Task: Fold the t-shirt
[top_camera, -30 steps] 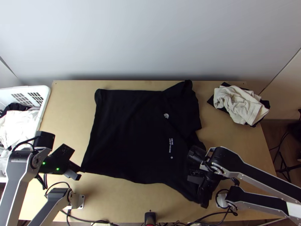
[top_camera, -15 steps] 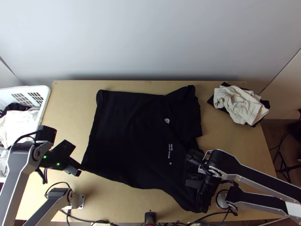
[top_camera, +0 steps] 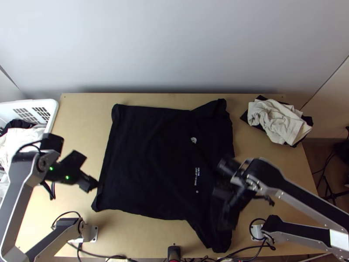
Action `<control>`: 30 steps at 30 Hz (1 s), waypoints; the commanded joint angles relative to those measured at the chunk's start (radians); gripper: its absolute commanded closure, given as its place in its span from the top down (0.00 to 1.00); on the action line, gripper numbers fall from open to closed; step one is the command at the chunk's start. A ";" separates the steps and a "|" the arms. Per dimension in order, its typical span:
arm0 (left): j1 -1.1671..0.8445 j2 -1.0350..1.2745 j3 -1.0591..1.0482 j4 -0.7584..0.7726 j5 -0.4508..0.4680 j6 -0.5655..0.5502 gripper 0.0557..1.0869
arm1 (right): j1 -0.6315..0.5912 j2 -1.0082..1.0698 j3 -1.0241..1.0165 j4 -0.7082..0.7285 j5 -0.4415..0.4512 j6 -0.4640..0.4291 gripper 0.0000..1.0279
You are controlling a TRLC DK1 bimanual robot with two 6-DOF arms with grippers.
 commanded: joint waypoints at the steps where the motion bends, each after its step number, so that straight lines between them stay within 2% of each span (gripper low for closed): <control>1: 0.073 0.094 0.132 0.138 0.062 -0.079 0.83 | -0.189 0.056 0.203 0.007 0.011 0.013 0.96; 5: 0.057 0.163 0.167 0.368 0.058 -0.161 0.83 | -0.318 0.093 0.292 0.030 0.011 0.013 0.96; 8: 0.035 0.264 0.198 0.543 0.024 -0.283 0.83 | -0.376 0.111 0.337 0.041 0.012 0.013 0.96; 12: 0.017 0.424 0.293 0.644 0.019 -0.352 0.83 | -0.392 0.122 0.366 0.049 0.018 0.036 0.96; 15: -0.006 0.507 0.320 0.776 -0.030 -0.381 0.82 | -0.390 0.121 0.363 0.056 0.035 0.059 0.96; 22: -0.032 0.726 0.452 0.897 -0.113 -0.401 0.82 | -0.390 0.125 0.369 0.088 0.069 0.093 0.96; 30: -0.075 0.905 0.557 0.926 -0.151 -0.403 0.81 | -0.442 0.164 0.436 0.181 0.187 0.091 0.96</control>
